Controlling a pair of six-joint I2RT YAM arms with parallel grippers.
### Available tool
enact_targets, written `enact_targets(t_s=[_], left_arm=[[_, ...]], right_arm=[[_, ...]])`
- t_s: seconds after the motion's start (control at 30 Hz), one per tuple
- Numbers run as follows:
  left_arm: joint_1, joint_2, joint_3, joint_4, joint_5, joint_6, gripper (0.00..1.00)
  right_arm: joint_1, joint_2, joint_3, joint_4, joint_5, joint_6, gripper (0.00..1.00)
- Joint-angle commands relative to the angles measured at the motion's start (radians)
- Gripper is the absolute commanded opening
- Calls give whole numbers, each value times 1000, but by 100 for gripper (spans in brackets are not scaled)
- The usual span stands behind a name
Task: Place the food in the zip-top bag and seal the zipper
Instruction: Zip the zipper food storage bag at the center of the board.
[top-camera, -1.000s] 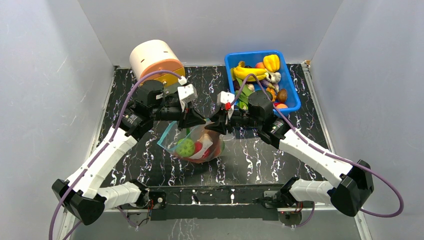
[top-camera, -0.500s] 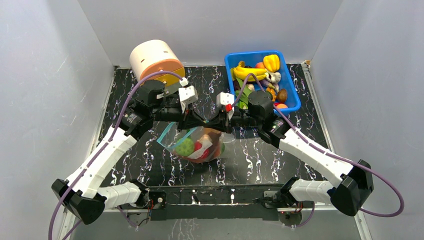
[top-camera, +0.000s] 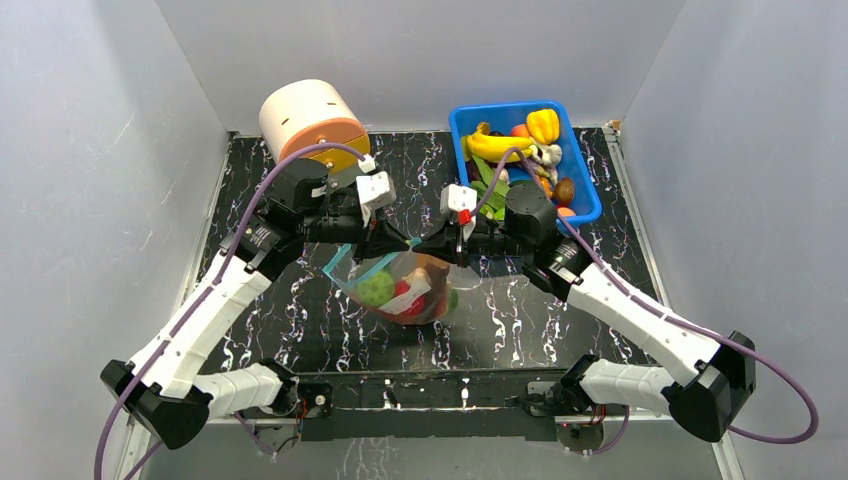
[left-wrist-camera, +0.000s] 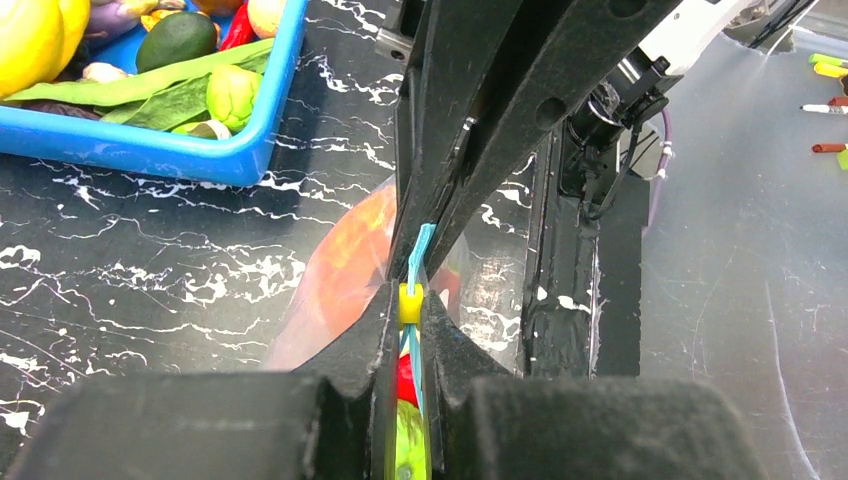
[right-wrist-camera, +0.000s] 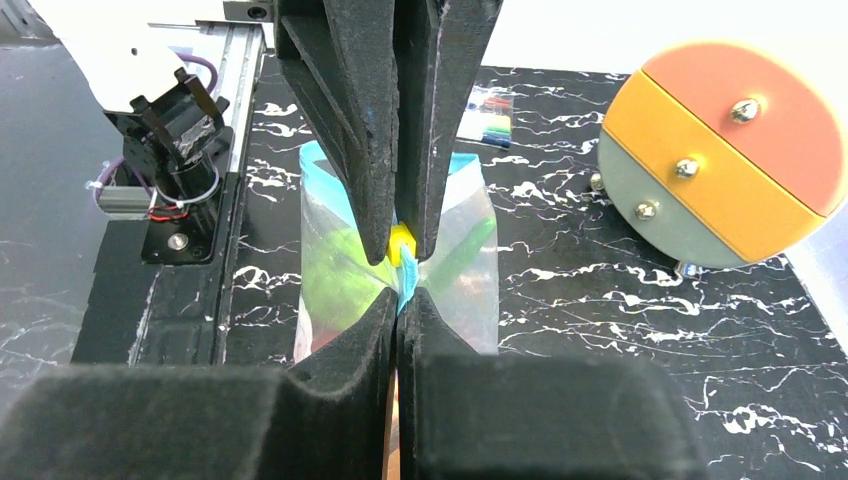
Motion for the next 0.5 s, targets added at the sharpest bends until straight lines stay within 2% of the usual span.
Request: enact_targets(t_s=[0.0, 0.47], left_arm=[[8, -46, -8, -44, -68, -27, 0], [8, -79, -54, -45, -90, -58, 0]], right_arm=[[-14, -87, 1, 76, 52, 2, 0], [-32, -177, -67, 105, 111, 6, 0]])
